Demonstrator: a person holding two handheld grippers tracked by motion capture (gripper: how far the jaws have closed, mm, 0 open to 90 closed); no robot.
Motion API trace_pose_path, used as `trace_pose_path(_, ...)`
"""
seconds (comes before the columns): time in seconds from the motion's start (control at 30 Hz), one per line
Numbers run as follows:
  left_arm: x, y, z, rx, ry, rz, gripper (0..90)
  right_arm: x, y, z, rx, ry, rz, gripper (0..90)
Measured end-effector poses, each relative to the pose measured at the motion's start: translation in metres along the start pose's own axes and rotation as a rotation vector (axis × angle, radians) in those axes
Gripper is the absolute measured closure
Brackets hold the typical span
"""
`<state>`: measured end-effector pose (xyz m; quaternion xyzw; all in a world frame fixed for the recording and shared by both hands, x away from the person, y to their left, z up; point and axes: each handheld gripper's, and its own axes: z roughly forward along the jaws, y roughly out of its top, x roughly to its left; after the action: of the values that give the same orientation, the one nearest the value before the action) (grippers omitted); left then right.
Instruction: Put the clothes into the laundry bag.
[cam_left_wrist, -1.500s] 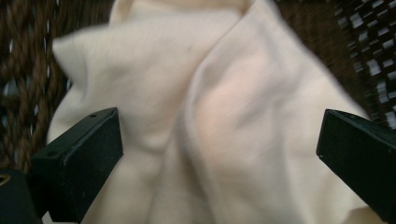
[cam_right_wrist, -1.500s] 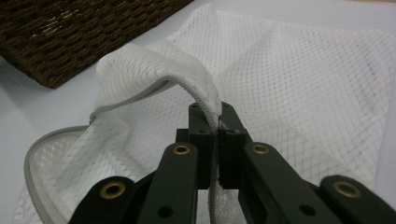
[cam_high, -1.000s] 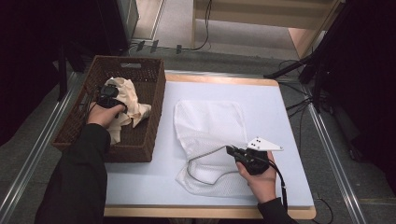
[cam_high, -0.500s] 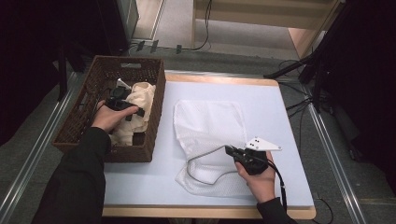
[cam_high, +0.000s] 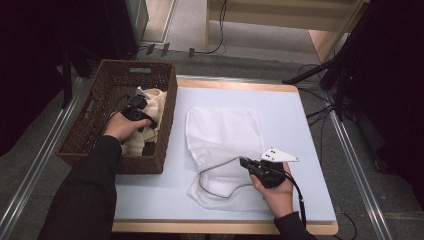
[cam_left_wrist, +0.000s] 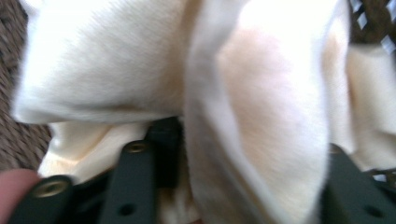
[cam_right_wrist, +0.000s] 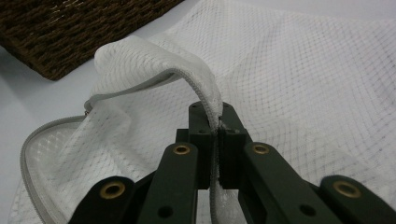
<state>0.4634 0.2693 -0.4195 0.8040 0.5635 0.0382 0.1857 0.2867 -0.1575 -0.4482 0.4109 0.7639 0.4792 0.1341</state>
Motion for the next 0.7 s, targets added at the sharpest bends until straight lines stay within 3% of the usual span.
trace_pose_path(0.1, 0.002, -0.001, -0.005, -0.016, -0.03, 0.0, 63.8, 0.0, 0.001, -0.001, -0.002, 0.01, -0.006, 87.6)
trace_pose_path(0.17, 0.003, -0.003, -0.01, -0.052, -0.069, -0.021, 65.2, 0.0, 0.001, -0.001, -0.001, 0.017, -0.001, 87.9)
trace_pose_path(0.33, 0.004, -0.005, -0.019, -0.107, -0.099, -0.032, 65.7, -0.001, 0.0, 0.0, 0.004, 0.014, -0.003, 88.0)
trace_pose_path(0.5, 0.002, -0.007, -0.03, -0.182, -0.094, -0.042, 65.7, -0.001, 0.0, -0.003, 0.001, 0.015, -0.005, 88.0)
trace_pose_path(0.6, -0.001, -0.007, -0.035, -0.224, -0.083, -0.023, 65.8, -0.002, 0.0, -0.004, 0.0, 0.015, -0.002, 88.1)
trace_pose_path(0.7, -0.004, -0.009, -0.044, -0.291, -0.074, -0.024, 65.8, -0.003, 0.0, -0.004, -0.003, 0.017, -0.001, 88.2)
